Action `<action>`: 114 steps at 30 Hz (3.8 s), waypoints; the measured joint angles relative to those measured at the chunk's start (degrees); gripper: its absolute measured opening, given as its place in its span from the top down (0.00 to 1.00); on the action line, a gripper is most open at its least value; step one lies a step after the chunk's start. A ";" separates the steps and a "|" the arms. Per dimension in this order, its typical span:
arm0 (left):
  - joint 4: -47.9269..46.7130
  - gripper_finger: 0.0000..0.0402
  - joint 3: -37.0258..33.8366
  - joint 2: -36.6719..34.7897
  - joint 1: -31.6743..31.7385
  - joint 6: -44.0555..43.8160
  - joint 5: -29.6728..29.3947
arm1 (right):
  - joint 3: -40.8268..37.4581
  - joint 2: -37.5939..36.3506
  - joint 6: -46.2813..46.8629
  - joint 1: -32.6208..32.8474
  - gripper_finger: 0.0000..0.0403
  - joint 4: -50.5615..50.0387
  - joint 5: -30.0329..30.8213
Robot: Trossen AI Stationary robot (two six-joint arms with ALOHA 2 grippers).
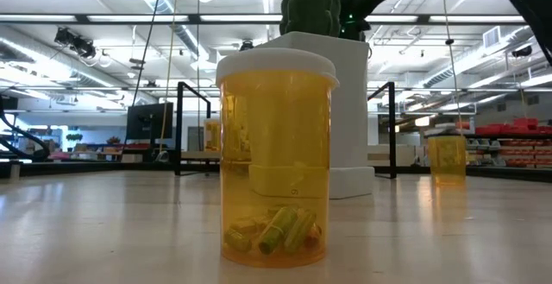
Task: Pick and place medicine bottles onto shelf by color
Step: Put the orange medicine bottle on the shelf
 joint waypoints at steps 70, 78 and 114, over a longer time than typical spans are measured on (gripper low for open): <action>-0.13 0.57 0.00 0.00 0.02 -0.98 0.00 | -7.23 1.46 23.33 -4.73 0.55 13.25 -6.73; -0.13 0.57 0.00 0.00 0.02 -0.98 0.00 | -7.23 1.44 22.05 -4.71 0.72 13.25 -6.73; -0.05 0.57 0.00 0.02 0.02 -1.08 0.02 | -6.78 0.41 16.04 -2.90 0.68 14.14 -8.96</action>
